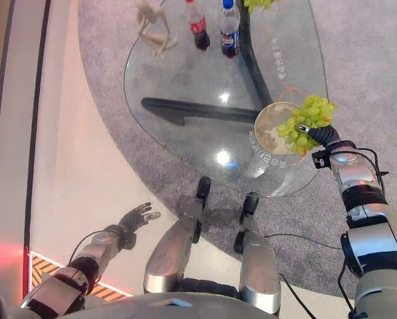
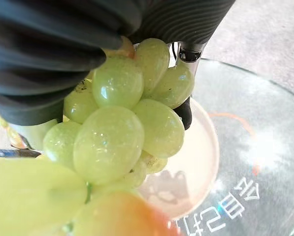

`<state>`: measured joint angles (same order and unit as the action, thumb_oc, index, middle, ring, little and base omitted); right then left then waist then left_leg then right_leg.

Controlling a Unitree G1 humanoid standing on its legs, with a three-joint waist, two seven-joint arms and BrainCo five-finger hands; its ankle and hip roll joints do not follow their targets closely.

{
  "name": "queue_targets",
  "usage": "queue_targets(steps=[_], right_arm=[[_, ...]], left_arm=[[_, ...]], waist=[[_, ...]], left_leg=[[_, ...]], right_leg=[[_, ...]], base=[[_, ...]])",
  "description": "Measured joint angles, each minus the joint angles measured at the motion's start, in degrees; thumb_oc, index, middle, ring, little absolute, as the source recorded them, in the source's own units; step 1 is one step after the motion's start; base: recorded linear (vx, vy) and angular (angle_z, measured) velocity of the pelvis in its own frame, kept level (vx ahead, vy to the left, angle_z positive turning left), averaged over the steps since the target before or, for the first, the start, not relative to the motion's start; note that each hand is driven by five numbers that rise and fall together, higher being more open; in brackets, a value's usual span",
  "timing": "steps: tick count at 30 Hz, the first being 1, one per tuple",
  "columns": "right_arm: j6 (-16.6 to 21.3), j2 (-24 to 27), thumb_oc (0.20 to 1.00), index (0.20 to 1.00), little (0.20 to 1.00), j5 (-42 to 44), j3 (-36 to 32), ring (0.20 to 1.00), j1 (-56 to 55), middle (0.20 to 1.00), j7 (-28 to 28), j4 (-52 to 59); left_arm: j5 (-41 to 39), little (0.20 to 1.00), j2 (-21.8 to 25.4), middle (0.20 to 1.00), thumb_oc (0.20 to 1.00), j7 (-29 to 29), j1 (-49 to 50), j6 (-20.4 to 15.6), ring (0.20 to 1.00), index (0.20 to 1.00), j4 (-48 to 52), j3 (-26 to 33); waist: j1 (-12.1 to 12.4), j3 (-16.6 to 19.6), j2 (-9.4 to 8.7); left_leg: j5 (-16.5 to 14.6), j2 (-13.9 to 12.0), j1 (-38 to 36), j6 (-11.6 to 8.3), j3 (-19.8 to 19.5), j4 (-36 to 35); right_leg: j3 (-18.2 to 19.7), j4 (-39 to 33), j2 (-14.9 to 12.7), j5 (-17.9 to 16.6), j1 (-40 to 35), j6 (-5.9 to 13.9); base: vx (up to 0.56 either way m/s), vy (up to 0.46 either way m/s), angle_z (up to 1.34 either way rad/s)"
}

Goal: Pick up fruits into the plate

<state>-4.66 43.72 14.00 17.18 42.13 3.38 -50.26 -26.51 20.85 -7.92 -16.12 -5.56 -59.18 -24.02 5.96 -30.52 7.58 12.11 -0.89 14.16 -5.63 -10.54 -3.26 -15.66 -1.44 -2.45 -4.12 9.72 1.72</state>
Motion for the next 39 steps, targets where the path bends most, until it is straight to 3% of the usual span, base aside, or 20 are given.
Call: queue_targets(steps=[8, 11, 16, 17, 18, 19, 30, 39], right_arm=[[-1.58, -0.16, 0.200, 0.200, 0.200, -2.75, 1.69, 0.200, 5.93, 0.200, -2.86, -1.92], [-2.71, -0.22, 0.200, 0.200, 0.200, -4.67, 1.92, 0.200, 8.17, 0.200, -3.58, -3.97], [-4.70, -1.26, 0.200, 0.200, 0.200, -7.30, 4.12, 0.200, 10.14, 0.200, -4.21, -4.69], [-5.05, -1.57, 0.307, 0.307, 0.307, -7.55, 4.12, 0.307, 10.37, 0.307, -4.22, -4.97], [-5.75, -2.54, 0.715, 0.715, 0.715, -8.63, 4.56, 0.715, 11.23, 0.715, -4.27, -6.20], [-6.65, -2.70, 1.000, 1.000, 1.000, -8.89, 5.71, 1.000, 12.00, 1.000, -4.22, -7.06], [-11.73, -3.80, 1.000, 1.000, 1.000, -13.02, 7.62, 1.000, 14.96, 1.000, -4.51, -13.06], [-12.52, -3.87, 1.000, 1.000, 1.000, -12.97, 7.84, 1.000, 15.13, 1.000, -6.10, -13.54]], left_arm=[[-1.06, 1.000, 0.27, 1.000, 1.000, 1.33, -0.93, -0.85, 1.000, 1.000, 2.25, -1.58], [-1.07, 1.000, 0.50, 1.000, 1.000, 1.56, -0.86, -0.89, 1.000, 1.000, 3.42, -2.70], [-1.12, 1.000, 0.46, 1.000, 1.000, 1.94, -0.78, -0.89, 1.000, 1.000, 4.41, -3.21], [-1.11, 1.000, 0.44, 1.000, 1.000, 1.95, -0.78, -0.89, 1.000, 1.000, 4.40, -3.22], [-1.12, 1.000, 0.42, 1.000, 1.000, 2.03, -0.79, -0.93, 1.000, 1.000, 4.85, -3.28], [-1.12, 1.000, 0.43, 1.000, 1.000, 2.04, -0.79, -0.94, 1.000, 1.000, 5.68, -3.28], [-1.15, 1.000, 0.37, 1.000, 1.000, 2.07, -2.09, -0.81, 1.000, 1.000, 7.02, -3.97], [-1.15, 1.000, 0.37, 1.000, 1.000, 2.50, -3.31, -0.55, 1.000, 1.000, 8.01, -3.99]], waist=[[0.81, -0.05, 0.11], [1.74, -0.05, 0.11], [2.48, -0.05, 0.11], [2.45, -0.05, 0.11], [2.47, -0.05, 0.11], [2.39, -0.04, 0.12], [2.62, 0.00, 0.18], [2.58, 0.02, 0.21]], left_leg=[[0.23, 1.38, 4.81, 0.28, -0.79, 1.42], [0.36, 2.34, 6.83, 0.47, -1.02, 2.02], [0.64, 2.69, 8.71, 0.81, -1.14, 2.30], [0.64, 2.82, 8.78, 0.81, -1.15, 2.41], [0.64, 2.91, 9.27, 0.82, -1.18, 3.13], [0.64, 2.85, 9.60, 0.81, -1.21, 3.19], [0.14, 2.20, 11.84, 0.44, -1.58, 3.98], [0.88, 2.08, 12.44, 0.67, -1.46, 4.05]], right_leg=[[-0.41, 13.75, -3.10, 6.61, 9.93, 0.48], [-0.22, 20.85, -4.99, 9.64, 14.60, -0.05], [-0.14, 26.21, -6.01, 11.78, 18.66, -1.15], [-0.11, 26.60, -6.07, 11.99, 18.88, -1.23], [-0.15, 27.27, -6.11, 12.27, 19.26, -1.41], [-0.14, 27.74, -6.08, 12.42, 19.79, -1.61], [-0.73, 29.99, -6.12, 12.79, 22.28, -2.24], [-0.87, 29.98, -6.06, 12.77, 22.84, -2.27]], base=[[-0.02, 0.044, 0.08], [-0.02, 0.028, 0.11], [-0.02, 0.023, 0.05], [-0.03, 0.014, 0.04], [-0.05, 0.008, 0.02], [-0.04, 0.003, 0.02], [-0.04, -0.004, 0.03], [-0.04, -0.004, 0.00]])
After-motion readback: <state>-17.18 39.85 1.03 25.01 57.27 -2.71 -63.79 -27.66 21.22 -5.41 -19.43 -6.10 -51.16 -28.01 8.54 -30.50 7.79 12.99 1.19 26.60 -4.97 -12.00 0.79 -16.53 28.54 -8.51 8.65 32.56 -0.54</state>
